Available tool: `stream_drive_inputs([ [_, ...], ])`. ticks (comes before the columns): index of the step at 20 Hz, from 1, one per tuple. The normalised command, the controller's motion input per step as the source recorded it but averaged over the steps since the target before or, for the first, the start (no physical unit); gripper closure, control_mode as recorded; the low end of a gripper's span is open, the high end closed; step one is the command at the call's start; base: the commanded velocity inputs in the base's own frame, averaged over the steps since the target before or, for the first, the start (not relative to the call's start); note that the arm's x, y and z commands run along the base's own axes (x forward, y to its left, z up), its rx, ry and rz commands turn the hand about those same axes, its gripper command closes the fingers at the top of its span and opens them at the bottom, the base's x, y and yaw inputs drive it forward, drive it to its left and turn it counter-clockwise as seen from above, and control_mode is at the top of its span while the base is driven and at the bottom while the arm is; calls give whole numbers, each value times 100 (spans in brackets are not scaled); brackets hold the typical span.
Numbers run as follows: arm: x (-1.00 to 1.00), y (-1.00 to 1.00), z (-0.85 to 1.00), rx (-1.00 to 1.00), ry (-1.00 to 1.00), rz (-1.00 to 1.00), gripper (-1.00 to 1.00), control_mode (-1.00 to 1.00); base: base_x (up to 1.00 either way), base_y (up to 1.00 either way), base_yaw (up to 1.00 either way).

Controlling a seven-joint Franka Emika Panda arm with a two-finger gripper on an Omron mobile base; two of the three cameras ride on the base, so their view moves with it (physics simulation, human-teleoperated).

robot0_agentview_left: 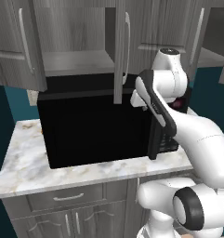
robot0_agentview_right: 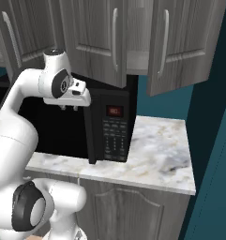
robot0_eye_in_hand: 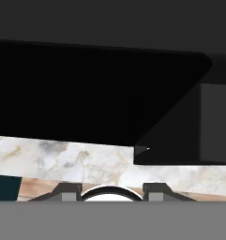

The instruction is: Close all open cabinet doors.

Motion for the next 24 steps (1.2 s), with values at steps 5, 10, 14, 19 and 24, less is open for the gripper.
stream_drive_inputs([
  [5,-2,0,0,0,0,0,-100,-100,0,0,0],
  [10,-10,0,0,0,-6,0,-100,-100,0,0,0],
  [14,-17,0,0,0,-12,0,-100,-100,0,0,0],
  [19,-12,0,8,0,-18,0,-100,-100,0,0,0],
  [24,-7,-4,21,0,-23,0,-100,-100,0,0,0],
])
